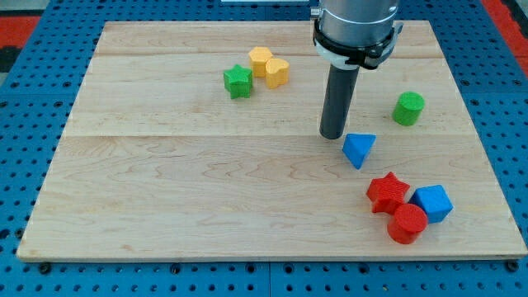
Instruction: Slightly move the blue triangle above the blue cube
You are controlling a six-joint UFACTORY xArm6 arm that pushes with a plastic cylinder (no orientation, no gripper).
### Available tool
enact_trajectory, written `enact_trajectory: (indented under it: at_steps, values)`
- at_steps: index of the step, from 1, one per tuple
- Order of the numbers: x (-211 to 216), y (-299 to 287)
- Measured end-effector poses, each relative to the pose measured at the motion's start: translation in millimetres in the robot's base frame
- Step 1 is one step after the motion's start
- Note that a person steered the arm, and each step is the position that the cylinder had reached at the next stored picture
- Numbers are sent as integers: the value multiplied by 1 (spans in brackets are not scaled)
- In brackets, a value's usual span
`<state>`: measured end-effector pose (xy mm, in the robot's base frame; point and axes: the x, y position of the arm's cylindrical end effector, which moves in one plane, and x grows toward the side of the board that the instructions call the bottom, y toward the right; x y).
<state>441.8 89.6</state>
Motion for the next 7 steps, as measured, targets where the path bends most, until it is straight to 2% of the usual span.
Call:
enact_trajectory:
  at_steps: [1, 2, 7]
  values:
    - [7, 11]
    - [22, 47]
    - [34, 65]
